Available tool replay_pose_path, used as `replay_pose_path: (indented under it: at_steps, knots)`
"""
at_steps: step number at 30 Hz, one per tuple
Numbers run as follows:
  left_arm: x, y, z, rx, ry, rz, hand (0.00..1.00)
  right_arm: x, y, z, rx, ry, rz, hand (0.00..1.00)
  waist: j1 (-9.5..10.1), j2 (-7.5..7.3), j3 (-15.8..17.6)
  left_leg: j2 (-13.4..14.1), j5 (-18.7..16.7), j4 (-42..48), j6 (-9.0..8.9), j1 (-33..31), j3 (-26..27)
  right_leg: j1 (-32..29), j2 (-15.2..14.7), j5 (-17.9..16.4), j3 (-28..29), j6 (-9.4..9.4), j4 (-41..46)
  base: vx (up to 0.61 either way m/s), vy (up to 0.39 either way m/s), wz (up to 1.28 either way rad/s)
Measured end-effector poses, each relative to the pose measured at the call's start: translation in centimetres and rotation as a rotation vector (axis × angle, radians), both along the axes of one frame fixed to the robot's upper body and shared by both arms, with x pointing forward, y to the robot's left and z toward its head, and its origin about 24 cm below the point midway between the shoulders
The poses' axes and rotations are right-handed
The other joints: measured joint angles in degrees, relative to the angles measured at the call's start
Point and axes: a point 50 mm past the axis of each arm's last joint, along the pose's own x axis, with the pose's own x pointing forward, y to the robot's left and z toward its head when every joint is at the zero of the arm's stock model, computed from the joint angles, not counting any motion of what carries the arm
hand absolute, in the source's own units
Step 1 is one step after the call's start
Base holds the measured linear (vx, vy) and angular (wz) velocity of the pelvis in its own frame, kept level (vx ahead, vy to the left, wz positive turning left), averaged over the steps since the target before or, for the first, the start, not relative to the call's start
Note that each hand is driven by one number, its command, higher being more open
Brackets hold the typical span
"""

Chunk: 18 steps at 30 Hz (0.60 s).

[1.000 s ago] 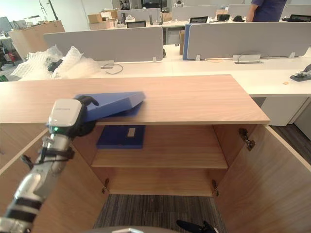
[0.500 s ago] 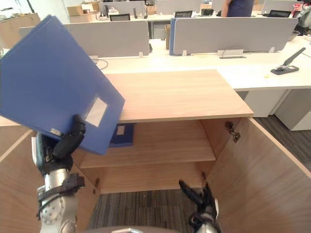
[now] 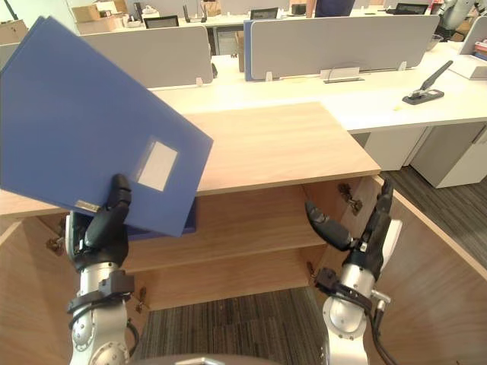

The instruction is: Walk over to the cabinet, pick up the folder, carry it to the office cabinet, place the folder inside the office cabinet, then close the office cabinet door

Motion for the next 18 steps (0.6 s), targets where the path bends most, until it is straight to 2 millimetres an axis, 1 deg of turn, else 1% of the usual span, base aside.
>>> replay_pose_path:
  at_steps: [1, 2, 3, 5, 6, 7, 8, 10, 11, 15, 18]
  knots:
    - [0.1, -0.1, 0.2, 0.014, -0.011, -0.019, 0.00, 0.4, 0.1, 0.6, -0.004, -0.031, 0.013, 1.00, -0.11, 0.00, 0.0, 0.0, 0.0, 0.1, 0.00, 0.0, 0.0, 0.0, 0.0, 0.0, 0.0, 0.00, 0.0, -0.06, 0.011, 0.00]
    - [0.5, -0.3, 0.6, 0.050, -0.040, -0.071, 0.00, 1.3, 0.5, 2.0, -0.013, -0.109, 0.047, 1.00, -0.37, 0.02, 0.0, 0.0, 0.0, 0.2, 0.00, 0.0, 0.0, 0.0, 0.0, 0.0, 0.1, -0.02, 0.1, -0.05, 0.009, 0.00]
    - [0.6, -0.3, 0.7, 0.060, -0.052, -0.094, 0.00, 1.6, 0.6, 2.5, -0.017, -0.138, 0.065, 1.00, -0.46, 0.05, 0.0, 0.0, 0.0, 0.3, 0.00, 0.0, -0.1, 0.0, 0.0, 0.0, 0.1, -0.04, 0.1, -0.07, 0.013, 0.00]
    - [1.2, -0.8, 1.3, 0.098, -0.099, -0.184, 0.00, 2.7, 1.1, 4.3, 0.008, -0.250, 0.156, 1.00, -0.46, 0.12, 0.0, 0.0, 0.0, 0.4, 0.00, 0.0, -0.1, 0.0, 0.0, 0.3, 0.2, -0.05, 0.1, -0.07, 0.021, -0.02]
    - [1.4, -0.9, 1.4, 0.108, -0.111, -0.206, 0.00, 3.1, 1.3, 4.6, 0.026, -0.276, 0.192, 1.00, -0.46, 0.13, 0.0, 0.0, 0.0, 0.4, 0.00, 0.0, -0.1, -0.1, 0.0, 0.3, 0.2, -0.05, 0.1, -0.07, 0.025, -0.03]
    - [1.9, -0.9, 1.6, 0.124, -0.127, -0.241, 0.00, 3.8, 1.4, 5.1, 0.047, -0.309, 0.254, 1.00, -0.48, 0.15, -0.1, 0.0, 0.0, 0.5, 0.00, 0.0, -0.1, -0.1, 0.0, 0.5, 0.3, -0.07, 0.0, -0.04, 0.017, -0.02]
    - [2.2, -0.9, 1.6, 0.131, -0.131, -0.257, 0.00, 4.2, 1.4, 5.2, 0.050, -0.316, 0.278, 1.00, -0.48, 0.16, -0.1, -0.1, 0.0, 0.5, 0.00, 0.0, 0.0, -0.1, 0.0, 0.5, 0.3, -0.05, 0.0, -0.05, 0.021, -0.03]
    - [3.1, -0.8, 1.5, 0.153, -0.128, -0.301, 0.00, 6.0, 1.5, 5.4, 0.113, -0.315, 0.424, 1.00, -0.66, 0.22, -0.1, -0.1, 0.0, 0.6, 0.05, -0.1, -0.1, 0.0, -0.1, 0.8, 0.4, -0.04, -0.2, -0.05, 0.019, -0.02]
    - [3.3, -0.8, 1.5, 0.158, -0.122, -0.312, 0.00, 6.4, 1.4, 5.3, 0.123, -0.307, 0.458, 1.00, -0.68, 0.22, -0.1, -0.2, 0.0, 0.6, 0.08, -0.1, -0.1, 0.0, -0.1, 0.9, 0.4, -0.02, -0.3, -0.03, 0.017, 0.00]
    - [3.9, -0.7, 0.6, 0.220, -0.064, -0.398, 0.00, 9.1, 0.2, 5.0, 0.161, -0.221, 0.631, 1.00, -0.73, 0.22, -0.1, -0.4, 0.2, 0.5, 0.35, -0.5, -0.3, -0.1, -0.2, 1.1, 0.2, 0.04, -0.4, 0.00, 0.007, 0.02]
    - [4.2, -0.3, 0.0, 0.307, -0.009, -0.471, 0.00, 11.0, -0.3, 6.0, 0.157, -0.156, 0.771, 1.00, -0.83, 0.23, -0.1, -0.4, 0.4, 0.3, 0.55, -0.6, -0.6, -0.1, -0.2, 1.2, -0.1, 0.03, -0.4, -0.01, 0.011, 0.05]
